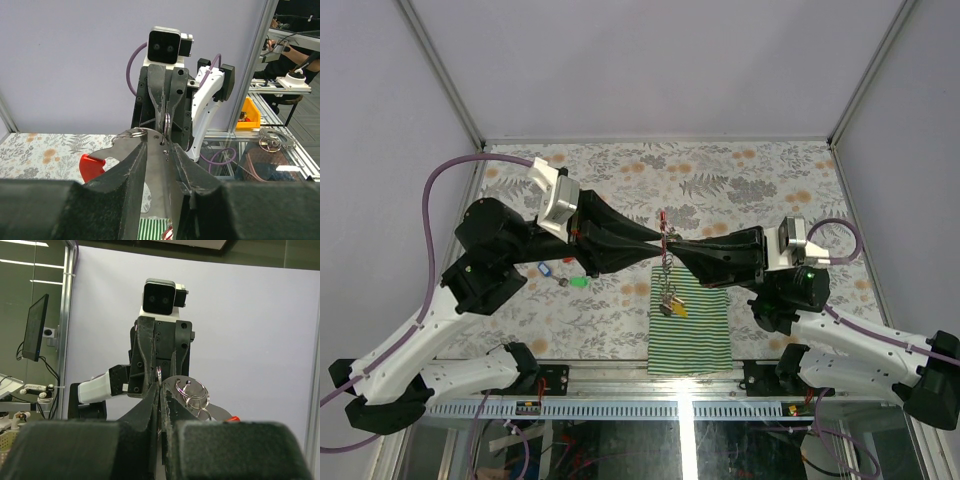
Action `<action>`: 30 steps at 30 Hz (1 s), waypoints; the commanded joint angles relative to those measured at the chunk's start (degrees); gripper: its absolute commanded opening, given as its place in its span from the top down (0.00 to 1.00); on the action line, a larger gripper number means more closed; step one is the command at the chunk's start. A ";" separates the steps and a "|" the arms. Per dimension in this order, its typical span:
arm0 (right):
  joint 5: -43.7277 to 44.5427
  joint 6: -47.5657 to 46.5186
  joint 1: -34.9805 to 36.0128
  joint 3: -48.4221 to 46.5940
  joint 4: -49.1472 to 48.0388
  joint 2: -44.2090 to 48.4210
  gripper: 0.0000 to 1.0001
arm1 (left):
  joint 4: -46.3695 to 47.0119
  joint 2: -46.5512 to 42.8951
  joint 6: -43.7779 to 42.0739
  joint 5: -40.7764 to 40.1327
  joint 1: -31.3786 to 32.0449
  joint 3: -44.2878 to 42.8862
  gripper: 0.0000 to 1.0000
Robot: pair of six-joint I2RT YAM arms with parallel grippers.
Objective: Put the keys on the keyring
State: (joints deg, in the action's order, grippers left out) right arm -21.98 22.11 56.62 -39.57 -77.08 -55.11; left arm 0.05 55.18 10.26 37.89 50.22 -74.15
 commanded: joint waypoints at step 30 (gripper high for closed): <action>1.22 -1.46 0.20 -3.08 0.60 0.48 0.97 | 2.91 1.12 0.20 2.78 0.08 -3.65 1.00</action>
State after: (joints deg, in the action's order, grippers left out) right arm -21.96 22.41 56.62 -40.27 -76.14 -55.66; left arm 0.45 56.25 10.41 39.66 50.19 -75.81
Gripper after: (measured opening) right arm 0.010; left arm 0.010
